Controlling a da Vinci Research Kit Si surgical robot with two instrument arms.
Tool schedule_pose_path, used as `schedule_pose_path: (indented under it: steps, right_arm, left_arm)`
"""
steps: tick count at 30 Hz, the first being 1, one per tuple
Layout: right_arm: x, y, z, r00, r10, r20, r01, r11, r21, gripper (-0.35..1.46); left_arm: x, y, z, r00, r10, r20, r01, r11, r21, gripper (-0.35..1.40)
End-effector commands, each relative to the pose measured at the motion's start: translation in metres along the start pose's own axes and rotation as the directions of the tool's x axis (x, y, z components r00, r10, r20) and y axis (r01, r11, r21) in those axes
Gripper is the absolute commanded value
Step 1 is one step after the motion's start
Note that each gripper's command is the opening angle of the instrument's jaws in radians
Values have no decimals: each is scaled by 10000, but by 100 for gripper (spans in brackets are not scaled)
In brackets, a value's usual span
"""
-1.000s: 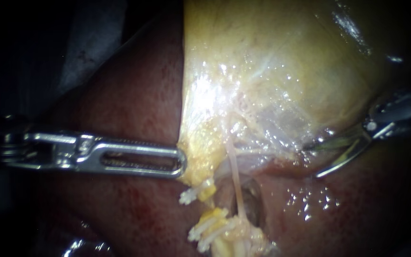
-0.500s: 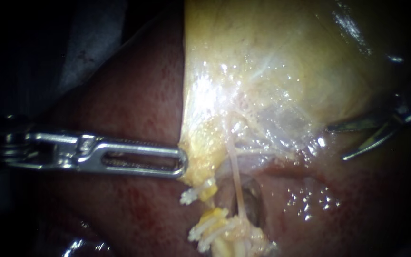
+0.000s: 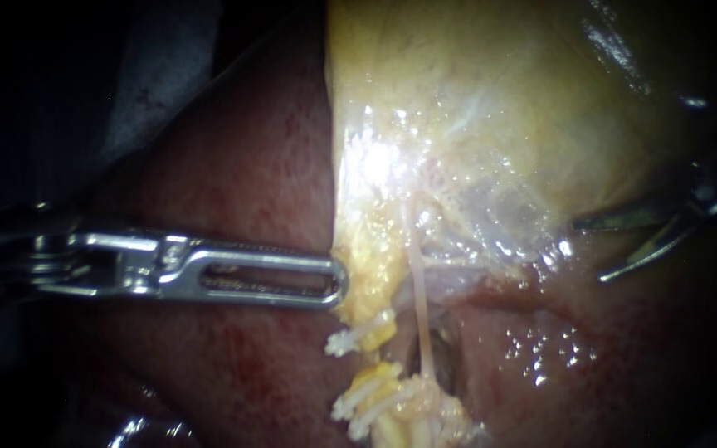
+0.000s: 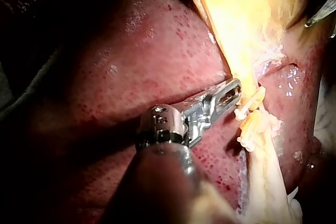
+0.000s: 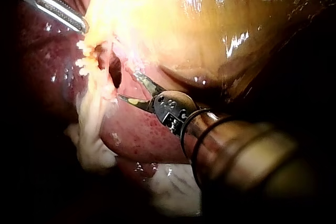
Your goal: Go back from the cut left tube
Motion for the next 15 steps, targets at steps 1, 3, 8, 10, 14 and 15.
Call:
schedule_pose_path:
  steps: [1,3,8,10,14,15]
  right_arm:
    - [0,0,0,10000,0,0,0,10000,-6,57]
    - [0,0,0,10000,0,0,0,10000,-6,57]
    - [0,-1,0,10000,0,0,0,10000,-6,57]
    - [0,-1,0,10000,-1,0,1,10000,-6,57]
    - [0,-1,0,10000,1,0,-1,10000,-7,57]
    - [0,-1,0,10000,1,0,-1,10000,-7,57]
  left_arm:
    - [0,0,2,10000,15,-13,-15,10000,9,-35]
    - [1,1,4,10000,22,-27,-22,10000,17,-35]
    - [0,1,8,10000,20,-14,-20,10000,3,-35]
    - [0,1,9,10000,20,-34,-20,10000,21,-35]
    - [0,0,9,10000,18,-32,-18,10000,20,-35]
    - [0,0,9,10000,18,-31,-18,10000,19,-35]
